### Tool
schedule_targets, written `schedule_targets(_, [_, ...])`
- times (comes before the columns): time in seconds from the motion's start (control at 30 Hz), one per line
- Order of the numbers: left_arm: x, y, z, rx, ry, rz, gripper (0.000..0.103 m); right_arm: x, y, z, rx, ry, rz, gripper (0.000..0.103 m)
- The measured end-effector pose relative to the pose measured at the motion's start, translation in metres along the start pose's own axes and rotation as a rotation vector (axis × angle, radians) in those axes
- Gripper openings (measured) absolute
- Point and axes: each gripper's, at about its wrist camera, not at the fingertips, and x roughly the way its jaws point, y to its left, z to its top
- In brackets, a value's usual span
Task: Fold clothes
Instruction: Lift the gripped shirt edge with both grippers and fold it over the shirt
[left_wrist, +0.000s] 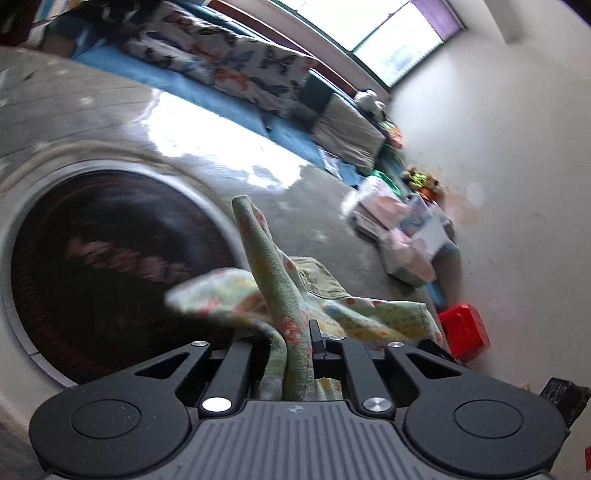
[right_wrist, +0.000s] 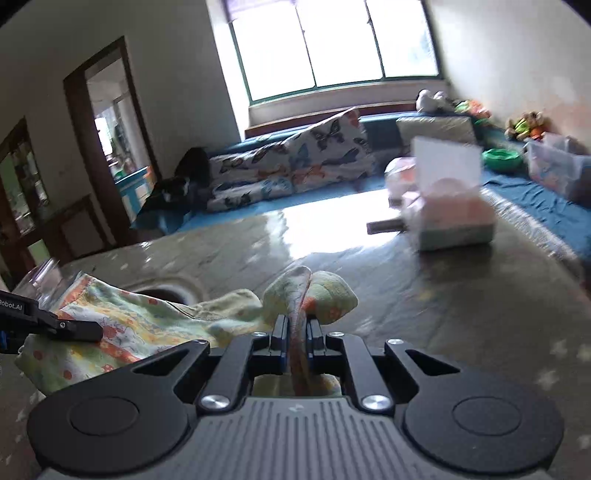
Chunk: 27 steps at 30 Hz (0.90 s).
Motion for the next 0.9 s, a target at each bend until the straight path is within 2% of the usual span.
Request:
schedule_targets(0.23, [0.046,-0.058,0.007,0.087,0.047,-0.047,0.010,-0.016,-0.046,0.026,0.013,-0.048,-0.109,0.009])
schedule_targets(0.53, [0.104,-0.106,0.013,0.151,0.102,-0.073,0.010,-0.013,-0.103,0.046,0.033,-0.059,-0.214,0.009])
schedule_targets(0.7, [0.137,-0.106,0.003,0.158,0.164,-0.049,0.010,-0.002,-0.126,0.033,0.055,-0.011,-0.258,0.009])
schedule_targets(0.8, [0.155,-0.098,-0.006,0.150,0.217,-0.011,0.012,0.017,-0.142,0.016,0.084,0.055,-0.288,0.010])
schedule_targets(0.9, [0.161,-0.087,-0.011,0.159,0.237,0.042,0.024,0.029,-0.153,-0.001,0.100,0.104,-0.322,0.017])
